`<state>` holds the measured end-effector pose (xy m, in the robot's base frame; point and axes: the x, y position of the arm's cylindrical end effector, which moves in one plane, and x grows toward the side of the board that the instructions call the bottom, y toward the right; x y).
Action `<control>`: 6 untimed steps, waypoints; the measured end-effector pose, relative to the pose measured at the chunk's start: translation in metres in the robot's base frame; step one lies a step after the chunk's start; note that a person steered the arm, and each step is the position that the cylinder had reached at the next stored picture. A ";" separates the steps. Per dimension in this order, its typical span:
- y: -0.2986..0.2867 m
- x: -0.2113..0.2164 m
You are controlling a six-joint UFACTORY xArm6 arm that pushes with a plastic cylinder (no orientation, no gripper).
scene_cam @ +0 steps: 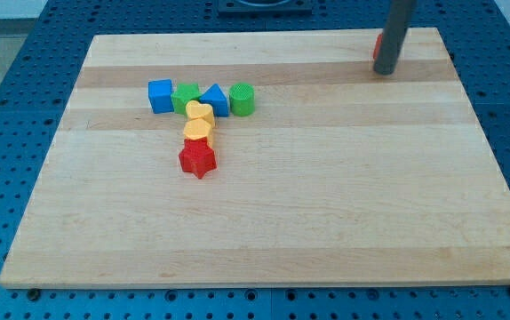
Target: Place the red circle at the top right side of the board
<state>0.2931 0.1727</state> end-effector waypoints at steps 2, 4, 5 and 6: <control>0.027 -0.032; 0.027 0.033; 0.018 0.147; -0.011 0.249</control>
